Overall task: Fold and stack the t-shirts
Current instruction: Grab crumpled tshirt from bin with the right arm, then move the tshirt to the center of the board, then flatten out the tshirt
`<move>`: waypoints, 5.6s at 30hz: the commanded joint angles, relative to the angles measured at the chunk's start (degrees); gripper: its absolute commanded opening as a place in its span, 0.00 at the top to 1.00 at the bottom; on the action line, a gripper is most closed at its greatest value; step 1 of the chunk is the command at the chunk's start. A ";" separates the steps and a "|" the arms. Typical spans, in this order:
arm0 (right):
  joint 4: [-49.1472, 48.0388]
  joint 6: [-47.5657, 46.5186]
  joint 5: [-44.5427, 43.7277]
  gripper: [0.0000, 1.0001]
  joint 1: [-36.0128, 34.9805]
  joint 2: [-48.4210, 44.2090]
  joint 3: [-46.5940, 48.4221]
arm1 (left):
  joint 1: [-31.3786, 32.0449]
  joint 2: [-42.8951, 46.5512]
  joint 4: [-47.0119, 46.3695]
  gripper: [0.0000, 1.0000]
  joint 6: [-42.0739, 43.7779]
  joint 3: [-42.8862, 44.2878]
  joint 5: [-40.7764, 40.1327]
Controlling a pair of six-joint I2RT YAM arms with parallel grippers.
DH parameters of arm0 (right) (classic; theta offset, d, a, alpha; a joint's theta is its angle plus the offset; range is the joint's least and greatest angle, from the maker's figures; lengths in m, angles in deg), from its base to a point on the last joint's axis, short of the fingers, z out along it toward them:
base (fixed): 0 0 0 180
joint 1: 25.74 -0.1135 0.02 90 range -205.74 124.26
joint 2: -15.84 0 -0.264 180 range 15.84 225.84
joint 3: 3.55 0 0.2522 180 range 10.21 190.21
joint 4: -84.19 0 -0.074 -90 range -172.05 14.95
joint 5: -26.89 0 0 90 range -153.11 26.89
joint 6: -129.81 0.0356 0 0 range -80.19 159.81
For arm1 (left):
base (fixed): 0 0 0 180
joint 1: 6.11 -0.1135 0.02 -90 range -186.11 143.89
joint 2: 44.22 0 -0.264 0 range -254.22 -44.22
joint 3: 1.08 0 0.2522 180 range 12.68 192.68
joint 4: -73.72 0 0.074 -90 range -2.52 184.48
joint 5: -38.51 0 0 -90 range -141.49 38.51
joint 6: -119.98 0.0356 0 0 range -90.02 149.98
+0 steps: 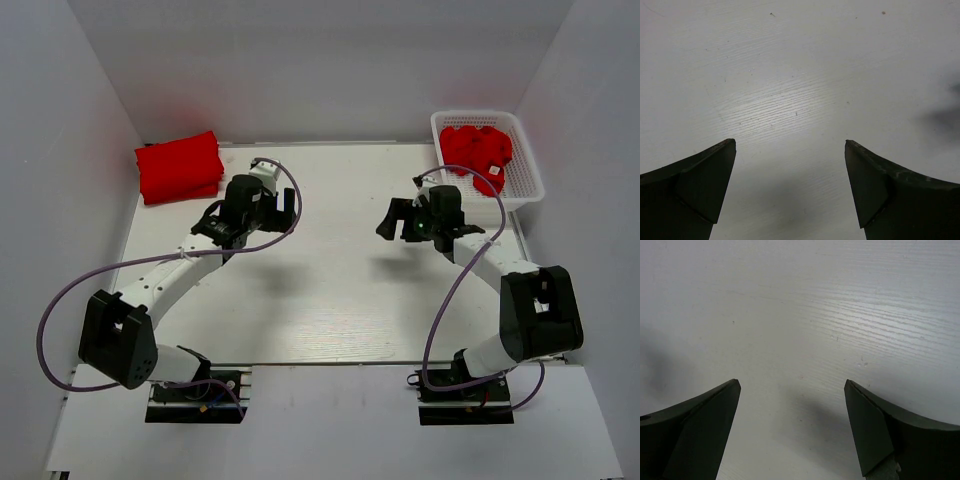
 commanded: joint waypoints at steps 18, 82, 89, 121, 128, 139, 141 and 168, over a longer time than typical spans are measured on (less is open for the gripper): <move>4.39 -3.03 -10.98 0.10 7.78 25.01 44.89 | -0.88 0.54 1.23 0.00 2.39 3.07 -3.70; -8.42 -2.59 14.72 1.00 22.99 16.50 63.19 | -1.93 2.38 3.33 0.00 -8.06 -0.18 -10.29; -11.48 5.84 25.11 1.00 20.01 17.20 73.47 | -1.93 3.96 6.14 0.00 -9.82 -2.38 -11.86; -21.10 5.15 30.66 0.10 -6.98 18.25 21.62 | -1.93 15.05 17.75 0.00 -13.96 -1.77 -19.80; -11.33 -0.98 17.36 0.10 -7.86 15.02 19.16 | -1.93 9.95 12.31 0.00 -8.34 -1.24 -8.38; 1.07 -2.85 -5.81 0.10 -6.55 2.01 12.39 | -0.26 -2.42 2.64 0.00 4.68 -0.62 17.64; 1.51 -2.24 -8.61 0.10 -5.58 1.30 10.65 | 0.26 -5.42 1.32 0.00 5.47 -0.62 25.10; -8.42 3.74 20.37 0.22 -2.15 23.25 15.64 | -1.49 -22.66 -8.88 1.00 -1.47 2.19 25.40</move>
